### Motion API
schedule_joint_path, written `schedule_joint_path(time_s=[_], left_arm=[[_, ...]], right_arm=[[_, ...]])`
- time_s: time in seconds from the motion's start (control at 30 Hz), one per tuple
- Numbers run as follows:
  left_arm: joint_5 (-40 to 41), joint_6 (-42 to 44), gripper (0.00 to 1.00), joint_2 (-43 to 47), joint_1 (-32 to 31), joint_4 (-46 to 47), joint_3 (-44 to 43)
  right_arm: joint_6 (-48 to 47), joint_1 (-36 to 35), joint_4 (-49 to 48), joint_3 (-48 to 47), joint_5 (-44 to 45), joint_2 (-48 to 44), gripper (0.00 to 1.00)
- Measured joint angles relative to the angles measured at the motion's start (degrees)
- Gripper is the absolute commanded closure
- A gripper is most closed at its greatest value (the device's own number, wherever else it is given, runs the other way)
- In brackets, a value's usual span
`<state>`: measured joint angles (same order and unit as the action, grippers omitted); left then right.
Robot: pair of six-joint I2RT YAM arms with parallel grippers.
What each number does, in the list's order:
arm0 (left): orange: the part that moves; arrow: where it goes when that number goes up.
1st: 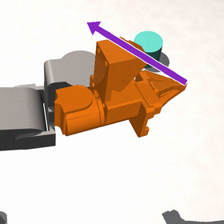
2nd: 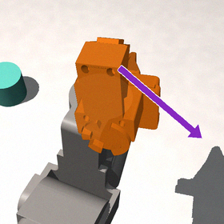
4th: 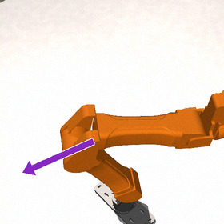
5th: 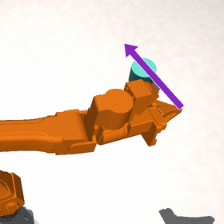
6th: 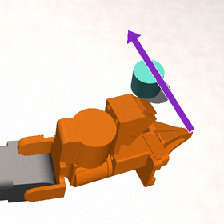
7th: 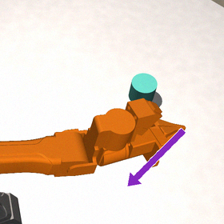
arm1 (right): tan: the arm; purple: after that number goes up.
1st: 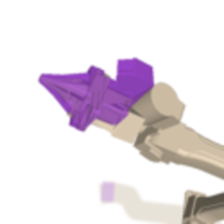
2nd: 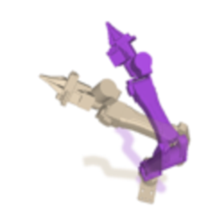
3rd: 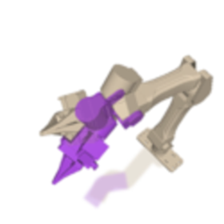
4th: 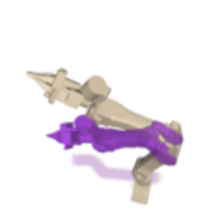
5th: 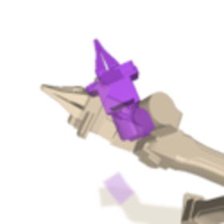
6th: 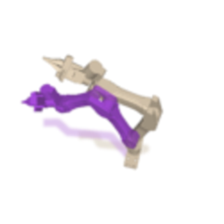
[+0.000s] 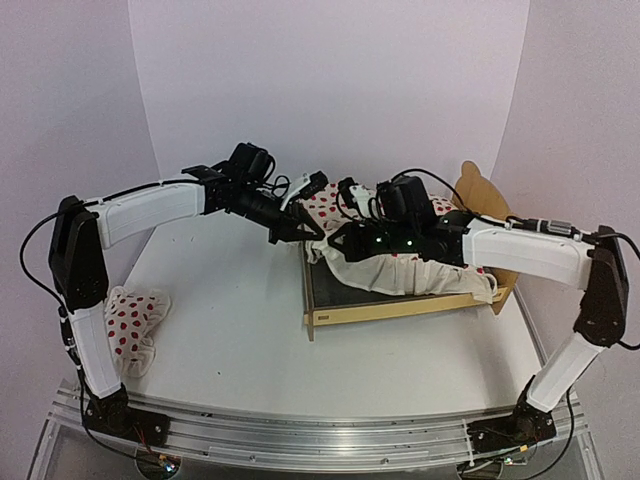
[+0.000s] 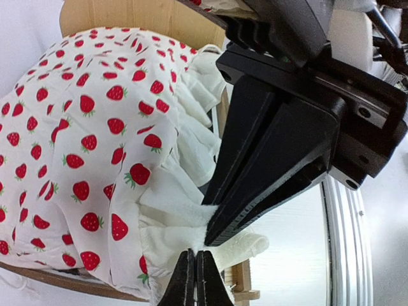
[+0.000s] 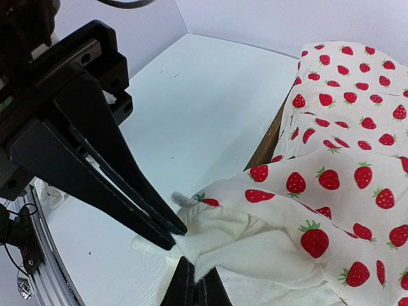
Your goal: Set up the pet bed
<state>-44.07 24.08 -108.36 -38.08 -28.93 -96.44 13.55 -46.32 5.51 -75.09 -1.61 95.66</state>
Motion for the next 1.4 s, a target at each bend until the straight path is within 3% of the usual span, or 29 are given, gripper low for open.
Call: schedule_joint_path(time_s=[0.2,0.27,0.33,0.53,0.7,0.9,1.13,1.4], left_arm=[[-3.0,-3.9,1.0,0.8,-0.3,2.0,-1.3],[-3.8,-6.3,1.0,0.8,0.0,2.6,-1.4],[-4.4,-9.2,1.0,0.8,0.2,3.5,-1.4],[-5.0,-16.4,1.0,0.4,0.3,7.2,-3.8],[-4.8,-19.0,1.0,0.2,0.3,9.6,-4.6],[-4.8,-20.8,1.0,-0.5,0.3,10.3,-4.6],[-4.7,-21.3,1.0,-0.7,0.3,11.5,-4.6],[-3.8,-21.5,1.0,-0.7,1.1,12.5,-4.6]], right_arm=[[-1.0,-0.2,2.9,-0.1,3.6,-3.0,0.63],[-1.6,0.0,4.6,-0.1,5.1,-3.0,0.53],[-1.5,0.1,6.4,0.0,5.9,-3.2,0.5],[-1.4,-0.1,7.6,6.3,5.1,-9.5,0.58],[-0.1,-2.9,0.8,14.2,3.7,-14.8,0.65],[4.4,-4.0,-10.9,13.6,2.9,-5.1,0.68],[6.2,-4.0,-15.8,10.5,6.4,3.3,0.67],[6.6,-3.8,-17.6,6.1,9.9,7.5,0.8]])
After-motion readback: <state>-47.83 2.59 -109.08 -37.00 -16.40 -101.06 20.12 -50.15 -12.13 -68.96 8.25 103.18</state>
